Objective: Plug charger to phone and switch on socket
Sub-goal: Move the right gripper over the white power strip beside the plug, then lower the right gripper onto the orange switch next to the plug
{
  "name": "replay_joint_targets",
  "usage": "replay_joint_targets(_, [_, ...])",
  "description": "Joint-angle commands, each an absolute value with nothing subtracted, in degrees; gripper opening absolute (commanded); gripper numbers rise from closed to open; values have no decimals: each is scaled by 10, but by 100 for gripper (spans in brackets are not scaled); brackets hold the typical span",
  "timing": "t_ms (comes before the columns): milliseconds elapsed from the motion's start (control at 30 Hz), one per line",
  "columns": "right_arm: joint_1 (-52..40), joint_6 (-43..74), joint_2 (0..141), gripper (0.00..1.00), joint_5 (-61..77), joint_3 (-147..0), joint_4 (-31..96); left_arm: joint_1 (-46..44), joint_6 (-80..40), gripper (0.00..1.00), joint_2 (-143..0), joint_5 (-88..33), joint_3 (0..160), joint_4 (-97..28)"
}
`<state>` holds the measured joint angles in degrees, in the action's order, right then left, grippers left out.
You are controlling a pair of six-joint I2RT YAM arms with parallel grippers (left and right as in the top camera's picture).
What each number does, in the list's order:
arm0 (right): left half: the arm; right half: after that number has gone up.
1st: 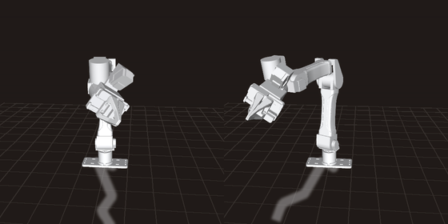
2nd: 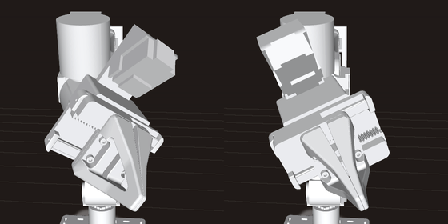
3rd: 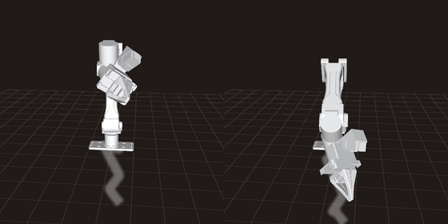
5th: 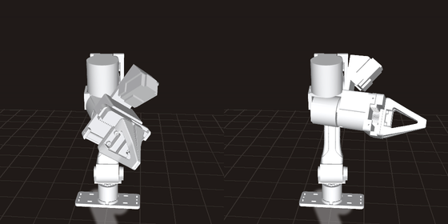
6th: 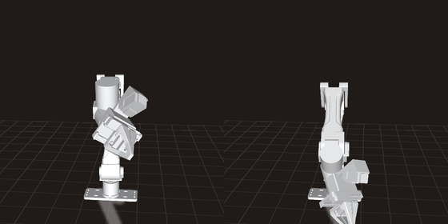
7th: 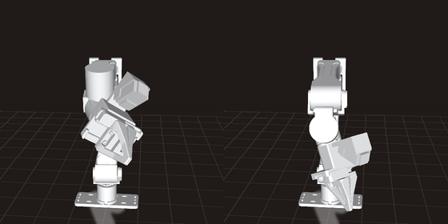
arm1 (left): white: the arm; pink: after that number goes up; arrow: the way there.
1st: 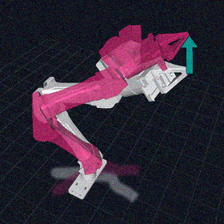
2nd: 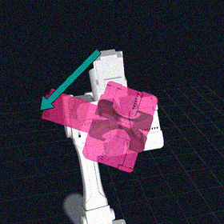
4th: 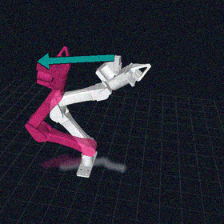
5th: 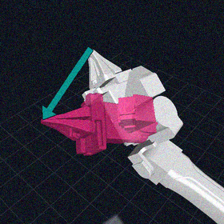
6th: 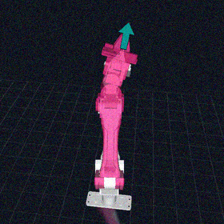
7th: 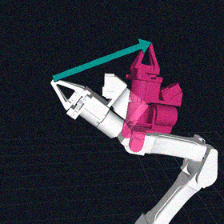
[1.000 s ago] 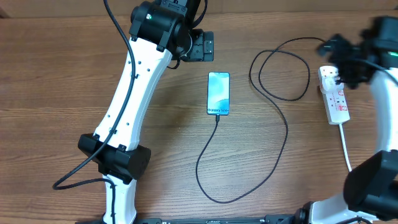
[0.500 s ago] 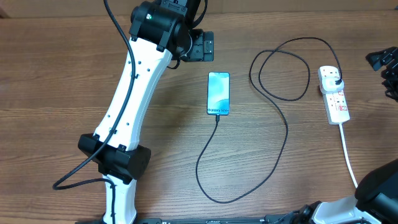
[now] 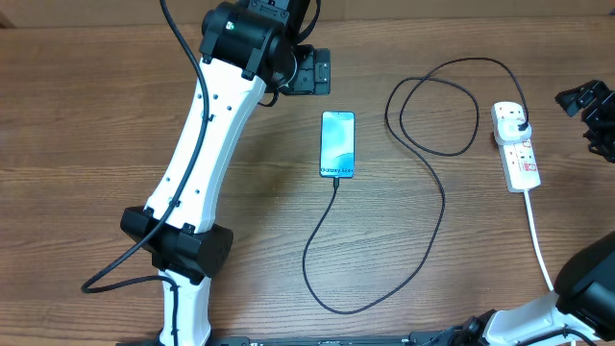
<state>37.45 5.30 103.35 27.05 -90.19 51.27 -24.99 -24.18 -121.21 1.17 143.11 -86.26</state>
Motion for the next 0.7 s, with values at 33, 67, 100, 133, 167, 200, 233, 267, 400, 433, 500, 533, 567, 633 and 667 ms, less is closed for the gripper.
replay_joint_targets(33, [371,41,1034,100,270,-901,509,-247,-236,100,-1211,21,1437,-865])
replay_joint_targets(67, [371,40,1037,100,270,-901,509,-247,-236,100,-1211,21,1437,-865])
replay_joint_targets(100, [371,39,1040,100,270,-901,509,-247,-236,100,-1211,21,1437,-865])
replay_joint_targets(133, [371,34,1046,100,271,-901,509,-247,-236,100,-1211,21,1437,-865])
replay_joint_targets(167, [371,30,1051,100,270,-901,509,-247,-236,100,-1211,21,1437,-865])
replay_joint_targets(200, [371,27,1058,100,271,-901,509,-247,-236,100,-1211,21,1437,-865])
replay_joint_targets(233, [371,26,1064,100,270,-901,509,-247,-236,100,-1211,21,1437,-865])
replay_joint_targets(267, [370,22,1069,100,271,-901,509,-247,-235,100,-1211,21,1437,-865])
replay_joint_targets(400, [365,1,1087,100,270,-901,504,-247,-236,100,-1211,21,1437,-865])
replay_joint_targets(433, [364,-6,1091,100,271,-901,502,-247,-236,100,-1211,21,1437,-865])
replay_joint_targets(500, [363,-8,1101,100,271,-901,493,-247,-235,100,-1211,21,1437,-865])
replay_joint_targets(533, [363,-8,1105,100,271,-901,490,-247,-236,100,-1211,21,1437,-865])
replay_joint_targets(567, [363,-8,1111,100,271,-901,488,-247,-236,100,-1211,21,1437,-865])
replay_joint_targets(633, [363,-8,1120,100,271,-901,485,-247,-236,100,-1211,21,1437,-865])
replay_joint_targets(667, [363,-8,1124,100,273,-901,483,-247,-236,100,-1211,21,1437,-865])
